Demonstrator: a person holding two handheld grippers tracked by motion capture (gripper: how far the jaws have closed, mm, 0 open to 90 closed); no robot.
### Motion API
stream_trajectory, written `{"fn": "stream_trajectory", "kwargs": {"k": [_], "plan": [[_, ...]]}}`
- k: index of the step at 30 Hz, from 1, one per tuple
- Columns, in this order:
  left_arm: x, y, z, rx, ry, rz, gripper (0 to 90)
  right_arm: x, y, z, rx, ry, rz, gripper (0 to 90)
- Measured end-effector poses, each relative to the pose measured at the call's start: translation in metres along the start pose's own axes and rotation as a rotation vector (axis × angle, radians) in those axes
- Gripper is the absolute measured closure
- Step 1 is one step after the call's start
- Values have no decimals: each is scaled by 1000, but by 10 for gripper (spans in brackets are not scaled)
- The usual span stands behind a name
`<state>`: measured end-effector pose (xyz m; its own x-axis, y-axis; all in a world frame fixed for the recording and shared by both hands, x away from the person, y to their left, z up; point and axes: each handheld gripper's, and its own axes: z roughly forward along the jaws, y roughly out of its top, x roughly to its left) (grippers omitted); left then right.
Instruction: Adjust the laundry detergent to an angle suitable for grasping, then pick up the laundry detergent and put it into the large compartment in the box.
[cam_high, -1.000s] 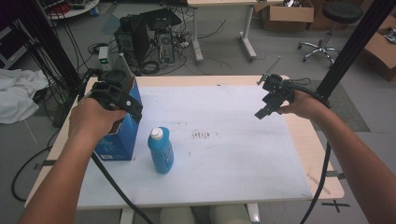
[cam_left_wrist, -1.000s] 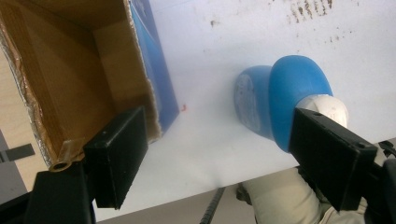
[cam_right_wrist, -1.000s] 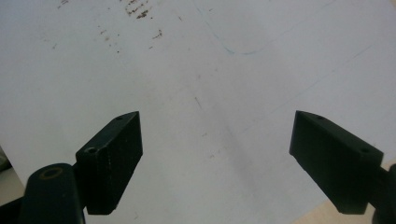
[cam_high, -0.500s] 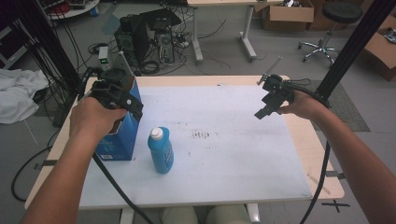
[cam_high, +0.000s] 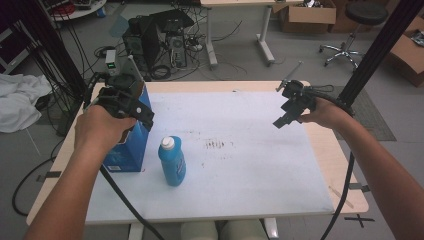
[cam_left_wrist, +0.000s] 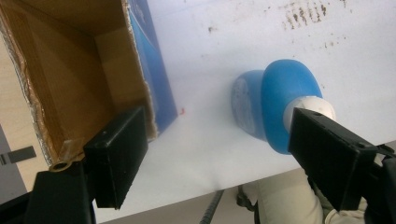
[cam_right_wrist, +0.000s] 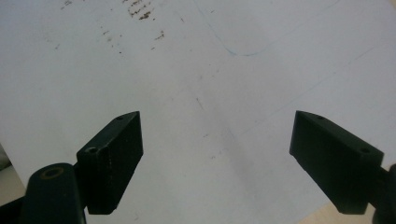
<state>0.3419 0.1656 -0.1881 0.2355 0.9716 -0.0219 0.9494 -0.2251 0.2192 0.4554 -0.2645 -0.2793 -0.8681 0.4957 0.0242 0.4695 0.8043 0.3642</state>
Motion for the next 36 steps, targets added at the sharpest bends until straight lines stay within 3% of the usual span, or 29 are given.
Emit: {"fn": "stream_trajectory", "kwargs": {"k": [22,32,36], "plan": [[-4,1,-4,6,12,-11,209,-1,0,1,3,-1,-6,173],[-17,-1,-5,20,-2,8,207,0,1,2,7,2,-17,173],[-29,-1,-3,28,-5,36,207,0,0,2,6,-1,-23,172]]}}
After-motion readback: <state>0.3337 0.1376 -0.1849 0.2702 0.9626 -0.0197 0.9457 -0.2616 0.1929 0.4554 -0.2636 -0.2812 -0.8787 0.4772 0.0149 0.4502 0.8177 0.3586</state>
